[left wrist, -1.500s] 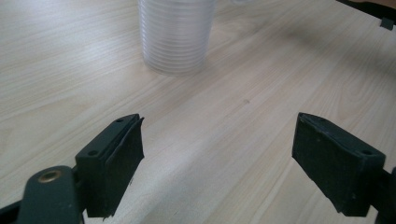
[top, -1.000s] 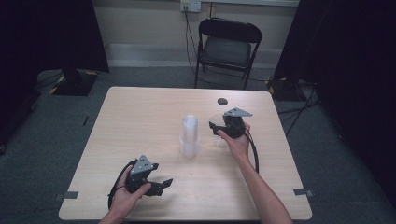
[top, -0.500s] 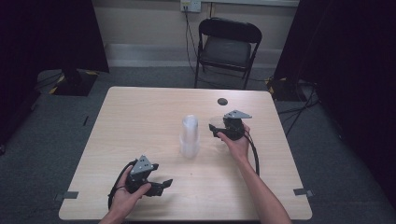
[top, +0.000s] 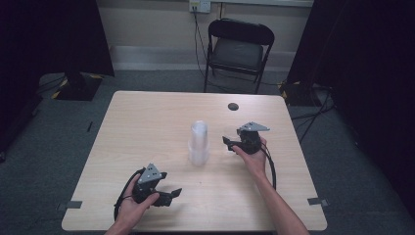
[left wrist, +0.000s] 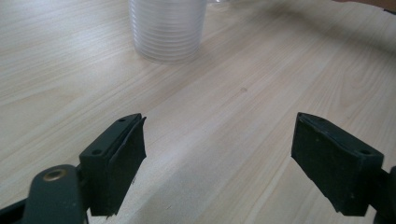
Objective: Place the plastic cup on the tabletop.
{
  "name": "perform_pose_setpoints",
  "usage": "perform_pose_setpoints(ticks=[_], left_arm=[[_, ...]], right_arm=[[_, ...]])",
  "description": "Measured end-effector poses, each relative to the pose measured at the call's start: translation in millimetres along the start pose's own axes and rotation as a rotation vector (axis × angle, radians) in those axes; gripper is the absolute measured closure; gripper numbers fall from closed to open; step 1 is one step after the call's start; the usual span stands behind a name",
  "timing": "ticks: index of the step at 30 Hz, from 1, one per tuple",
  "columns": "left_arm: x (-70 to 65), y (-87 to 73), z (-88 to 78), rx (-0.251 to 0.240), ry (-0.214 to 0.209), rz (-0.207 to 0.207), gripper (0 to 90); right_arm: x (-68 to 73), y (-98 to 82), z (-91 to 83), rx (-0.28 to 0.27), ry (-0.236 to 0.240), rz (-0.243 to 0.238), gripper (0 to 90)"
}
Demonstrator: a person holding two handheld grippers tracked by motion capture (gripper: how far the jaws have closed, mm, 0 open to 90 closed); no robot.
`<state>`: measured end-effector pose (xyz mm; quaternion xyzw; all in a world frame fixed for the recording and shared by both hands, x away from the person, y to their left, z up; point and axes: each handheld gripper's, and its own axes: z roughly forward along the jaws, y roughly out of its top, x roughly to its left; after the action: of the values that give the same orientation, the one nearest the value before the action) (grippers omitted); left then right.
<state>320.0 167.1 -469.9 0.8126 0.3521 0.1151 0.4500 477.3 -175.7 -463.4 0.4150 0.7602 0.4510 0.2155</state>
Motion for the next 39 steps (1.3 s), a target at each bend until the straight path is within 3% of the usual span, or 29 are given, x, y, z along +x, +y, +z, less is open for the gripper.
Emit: perform_pose_setpoints(ticks=[21, 26, 39], left_arm=[[4.8, -0.4, 0.0, 0.001, 0.013, -0.003, 17.4], [8.7, -0.6, -1.7, -0.003, 0.021, -0.023, 17.4], [23.2, -0.5, -11.3, -0.028, 0.063, -0.075, 18.1]], right_arm=[[0.6, -15.1, -3.5, 0.037, 0.026, 0.033, 20.4], [1.3, -19.8, -4.9, 0.064, 0.046, 0.04, 17.1], [-4.4, -25.3, -29.5, 0.055, 0.09, 0.095, 16.0]])
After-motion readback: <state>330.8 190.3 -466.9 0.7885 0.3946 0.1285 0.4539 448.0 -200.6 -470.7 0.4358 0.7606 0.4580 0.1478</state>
